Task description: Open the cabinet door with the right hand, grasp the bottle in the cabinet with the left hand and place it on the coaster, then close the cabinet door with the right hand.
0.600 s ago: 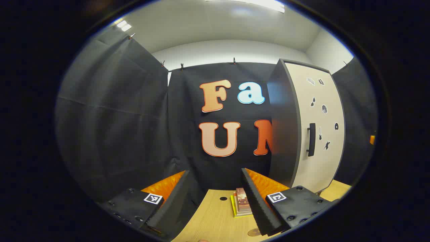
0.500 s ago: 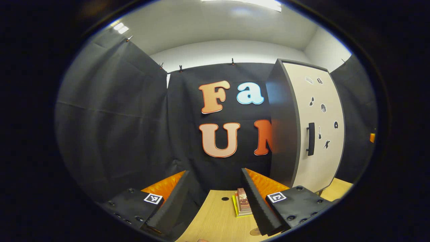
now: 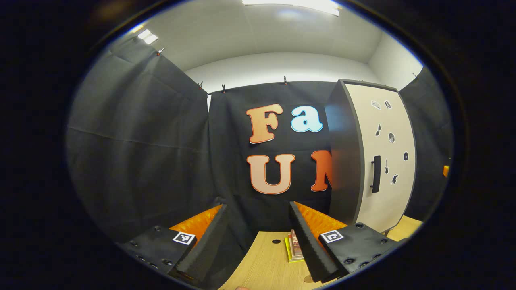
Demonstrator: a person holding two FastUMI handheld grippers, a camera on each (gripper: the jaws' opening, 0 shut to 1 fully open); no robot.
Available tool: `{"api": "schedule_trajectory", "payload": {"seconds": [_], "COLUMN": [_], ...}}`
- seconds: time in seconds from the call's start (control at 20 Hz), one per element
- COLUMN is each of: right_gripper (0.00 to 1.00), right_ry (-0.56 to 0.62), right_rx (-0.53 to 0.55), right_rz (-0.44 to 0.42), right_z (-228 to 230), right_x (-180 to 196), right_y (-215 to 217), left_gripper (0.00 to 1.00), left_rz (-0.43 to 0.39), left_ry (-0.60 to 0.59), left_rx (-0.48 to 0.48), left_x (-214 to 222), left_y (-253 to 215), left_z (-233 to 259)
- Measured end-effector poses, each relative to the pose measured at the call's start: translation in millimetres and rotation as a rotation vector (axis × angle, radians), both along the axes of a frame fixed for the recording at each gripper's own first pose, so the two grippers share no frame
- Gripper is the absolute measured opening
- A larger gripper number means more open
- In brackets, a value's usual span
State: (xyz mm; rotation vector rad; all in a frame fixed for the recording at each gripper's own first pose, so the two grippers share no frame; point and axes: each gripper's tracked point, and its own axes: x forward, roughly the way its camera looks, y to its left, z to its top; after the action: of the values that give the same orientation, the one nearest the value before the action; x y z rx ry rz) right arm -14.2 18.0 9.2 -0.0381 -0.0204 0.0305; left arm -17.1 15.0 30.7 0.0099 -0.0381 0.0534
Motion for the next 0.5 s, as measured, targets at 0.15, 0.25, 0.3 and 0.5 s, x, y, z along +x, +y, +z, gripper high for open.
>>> {"api": "schedule_trajectory", "payload": {"seconds": [0.15,0.25,0.3,0.5], "right_gripper": [0.94,0.94,0.94,0.94], "right_ry": [-0.009,-0.002,0.004,-0.003], "right_rx": [-0.011,-0.015,-0.013,0.009], "right_rz": [0.002,0.003,0.012,0.054], "right_z": [2.6,0.4,-0.7,4.2], "right_x": [-1.7,-2.3,-1.8,5.0], "right_y": [3.6,7.2,11.5,36.3], "left_gripper": [0.96,0.96,0.97,0.96], "left_rz": [0.0,0.003,0.004,0.01], "left_ry": [-0.006,0.0,0.003,0.02], "left_rx": [-0.018,-0.021,-0.021,-0.019], "left_x": [-3.3,-5.4,-5.9,-6.6], "left_y": [0.2,1.6,1.8,4.4], "left_z": [1.1,-1.6,-2.9,-9.6]}}
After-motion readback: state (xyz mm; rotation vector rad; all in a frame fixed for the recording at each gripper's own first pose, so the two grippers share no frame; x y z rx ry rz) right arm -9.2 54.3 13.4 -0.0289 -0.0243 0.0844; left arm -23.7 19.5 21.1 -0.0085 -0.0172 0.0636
